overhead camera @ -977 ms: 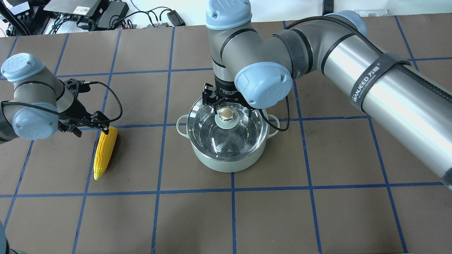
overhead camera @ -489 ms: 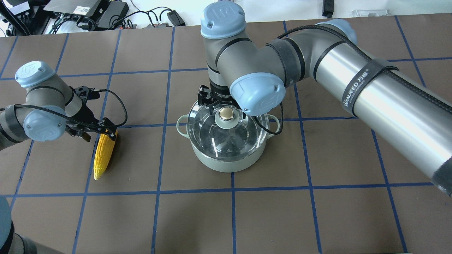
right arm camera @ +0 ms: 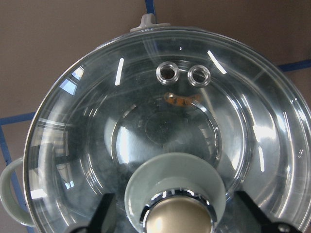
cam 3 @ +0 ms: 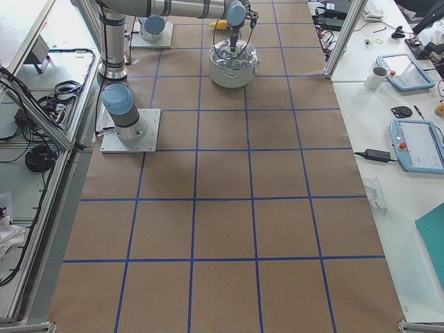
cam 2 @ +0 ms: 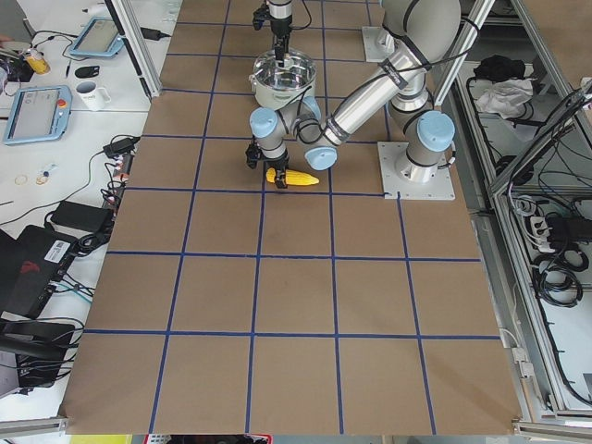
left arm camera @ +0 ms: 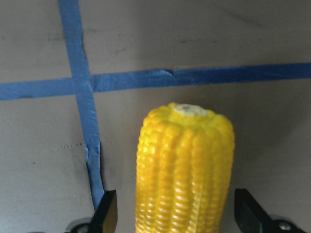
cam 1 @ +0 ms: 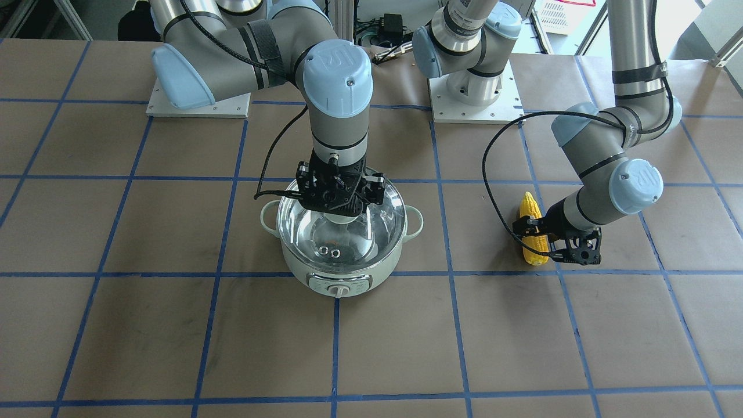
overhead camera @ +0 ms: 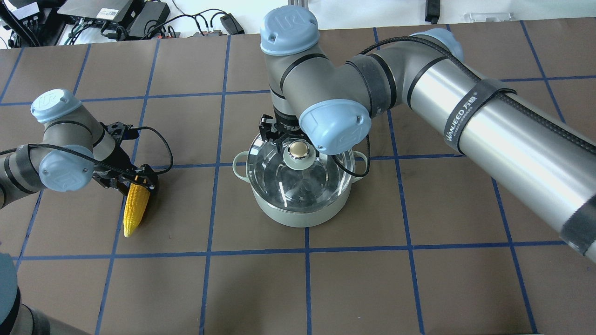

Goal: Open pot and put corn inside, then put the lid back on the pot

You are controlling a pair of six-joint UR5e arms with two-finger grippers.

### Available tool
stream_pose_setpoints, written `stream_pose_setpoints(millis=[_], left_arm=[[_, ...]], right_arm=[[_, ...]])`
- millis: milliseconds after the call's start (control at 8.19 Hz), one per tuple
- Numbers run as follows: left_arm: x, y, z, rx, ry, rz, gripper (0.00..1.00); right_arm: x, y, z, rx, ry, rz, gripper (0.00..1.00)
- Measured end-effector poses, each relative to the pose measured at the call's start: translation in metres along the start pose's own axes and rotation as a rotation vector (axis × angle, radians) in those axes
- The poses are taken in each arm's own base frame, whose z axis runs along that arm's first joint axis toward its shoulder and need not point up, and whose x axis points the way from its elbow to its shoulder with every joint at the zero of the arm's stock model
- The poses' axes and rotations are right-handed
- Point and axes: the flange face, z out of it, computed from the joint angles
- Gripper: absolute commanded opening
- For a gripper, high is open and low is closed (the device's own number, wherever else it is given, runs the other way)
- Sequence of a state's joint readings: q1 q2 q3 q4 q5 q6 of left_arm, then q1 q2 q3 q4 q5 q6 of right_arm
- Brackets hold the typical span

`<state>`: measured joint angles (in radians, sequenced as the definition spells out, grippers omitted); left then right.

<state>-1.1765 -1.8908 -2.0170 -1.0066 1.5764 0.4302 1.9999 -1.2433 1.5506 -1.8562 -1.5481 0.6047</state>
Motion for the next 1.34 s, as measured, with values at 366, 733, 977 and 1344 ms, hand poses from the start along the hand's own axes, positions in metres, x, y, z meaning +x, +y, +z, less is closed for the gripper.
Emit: stream_pose_setpoints(millis=[366,733,977,1344], left_arm=[[0.0,-0.001,-0.002,0.004,-0.002,0.026,0.0],[0.003,-0.001,-0.014,0.023,-0.013,0.033,0.0],[0.005,-0.001,-0.03,0.018,-0.012,0.041,0.0],[0.005,-0.015,-0.101,0.008,0.002,0.049,0.0]], right_arm=[[0.002,0.001,0.001,-0.006,0.024,-0.004,0.01],[0.003,0.001,-0.002,-0.007,0.019,0.004,0.0],[0.001,0.0,-0.014,0.009,0.0,0.001,0.0],[0.014,0.0,-0.073,0.046,-0.051,-0.004,0.0]])
